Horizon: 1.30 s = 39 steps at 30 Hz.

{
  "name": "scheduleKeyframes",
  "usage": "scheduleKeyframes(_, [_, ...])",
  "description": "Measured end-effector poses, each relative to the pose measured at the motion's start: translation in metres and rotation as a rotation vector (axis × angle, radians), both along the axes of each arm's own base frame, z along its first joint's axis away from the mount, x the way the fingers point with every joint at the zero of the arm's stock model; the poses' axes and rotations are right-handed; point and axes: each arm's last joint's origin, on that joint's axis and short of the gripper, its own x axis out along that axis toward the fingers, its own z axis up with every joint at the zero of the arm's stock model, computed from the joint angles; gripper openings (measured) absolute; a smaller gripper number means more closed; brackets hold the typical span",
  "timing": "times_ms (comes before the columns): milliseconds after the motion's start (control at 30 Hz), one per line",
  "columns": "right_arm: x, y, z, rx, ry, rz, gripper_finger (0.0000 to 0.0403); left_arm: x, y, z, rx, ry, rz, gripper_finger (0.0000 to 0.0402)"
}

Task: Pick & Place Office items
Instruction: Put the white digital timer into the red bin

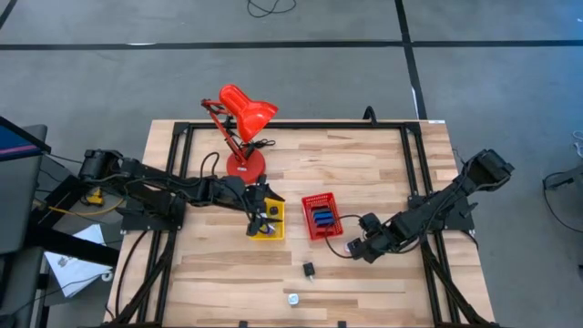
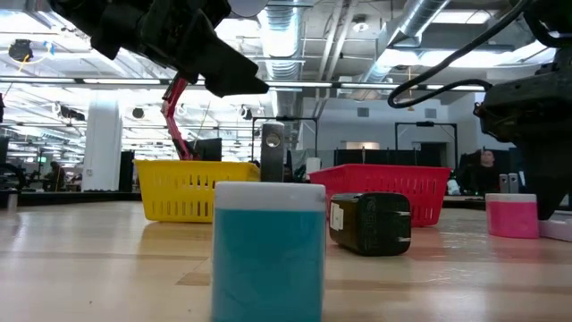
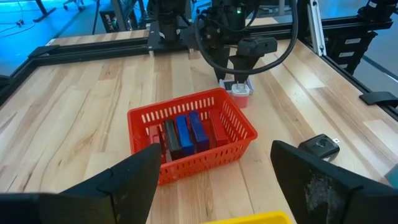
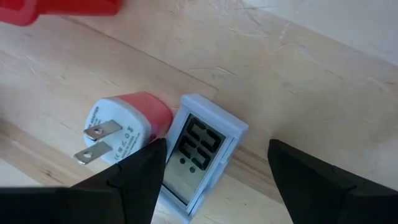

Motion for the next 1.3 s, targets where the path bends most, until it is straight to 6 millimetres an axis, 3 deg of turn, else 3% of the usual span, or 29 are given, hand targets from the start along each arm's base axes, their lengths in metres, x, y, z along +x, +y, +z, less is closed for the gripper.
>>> scheduleKeyframes(967, [0.001,0.003,-0.001,0.015,-0.011,-0.036,0.0273,0.000,0.000,-0.001,0.000,0.007,0.000,0.0297])
scheduleKeyframes(1300, [-0.009,-0.001,0.011,0.018,-0.002,-0.007,0.0273,0.000,0.000,-0.001,-0.003,0.008,0.001,0.0297])
